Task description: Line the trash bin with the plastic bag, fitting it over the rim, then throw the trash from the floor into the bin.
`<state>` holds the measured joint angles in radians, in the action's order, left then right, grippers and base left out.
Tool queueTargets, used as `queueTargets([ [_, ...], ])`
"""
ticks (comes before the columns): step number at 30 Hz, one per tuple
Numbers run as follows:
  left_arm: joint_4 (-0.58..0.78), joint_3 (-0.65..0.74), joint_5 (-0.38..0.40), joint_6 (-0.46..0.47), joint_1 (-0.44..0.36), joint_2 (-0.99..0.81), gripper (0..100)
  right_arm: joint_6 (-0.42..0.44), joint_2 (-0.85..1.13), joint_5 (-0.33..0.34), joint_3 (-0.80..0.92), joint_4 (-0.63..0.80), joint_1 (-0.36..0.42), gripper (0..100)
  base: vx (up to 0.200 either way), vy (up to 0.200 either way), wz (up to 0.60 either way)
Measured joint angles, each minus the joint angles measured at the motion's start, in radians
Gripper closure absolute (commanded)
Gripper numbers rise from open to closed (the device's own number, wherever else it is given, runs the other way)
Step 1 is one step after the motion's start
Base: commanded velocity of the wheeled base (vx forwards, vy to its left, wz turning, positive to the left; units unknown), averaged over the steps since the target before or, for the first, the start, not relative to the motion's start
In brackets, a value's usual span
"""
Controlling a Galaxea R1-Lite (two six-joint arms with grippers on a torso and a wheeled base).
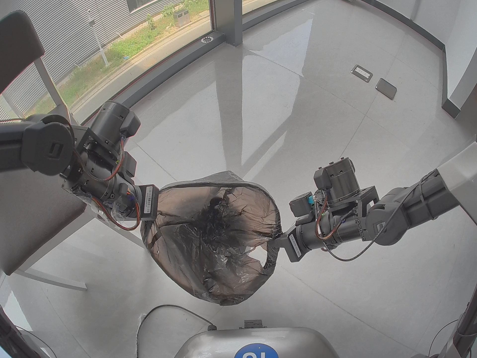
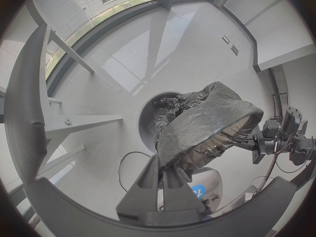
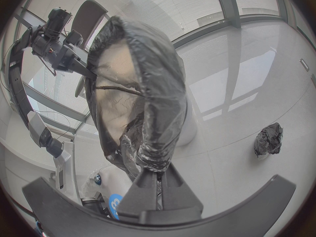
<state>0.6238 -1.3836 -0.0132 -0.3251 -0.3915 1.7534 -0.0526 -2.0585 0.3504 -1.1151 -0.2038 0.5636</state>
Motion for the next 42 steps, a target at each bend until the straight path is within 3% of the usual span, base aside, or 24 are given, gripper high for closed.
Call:
queueTargets([
  [13,-0.008,-0.12,-0.017,0.01,0.067,0.129,100,0.012,-0.058,-0.001,-0.087,0.005,0.012,100,0.0,0.0,0.0],
  [27,-0.001,-0.2,-0.015,0.021,0.148,0.196,100,0.012,-0.11,-0.001,-0.185,0.046,-0.037,100,0.0,0.0,0.0],
  [35,0.011,-0.201,-0.02,0.049,0.143,0.203,100,0.012,-0.147,-0.001,-0.228,0.067,-0.037,100,0.0,0.0,0.0],
  [36,0.011,-0.2,-0.023,0.051,0.142,0.204,100,0.012,-0.153,-0.001,-0.233,0.065,-0.036,0,0.0,0.0,0.0],
  [42,0.01,-0.203,-0.038,0.053,0.131,0.203,100,0.012,-0.174,-0.001,-0.256,0.061,-0.035,0,0.0,0.0,0.0],
])
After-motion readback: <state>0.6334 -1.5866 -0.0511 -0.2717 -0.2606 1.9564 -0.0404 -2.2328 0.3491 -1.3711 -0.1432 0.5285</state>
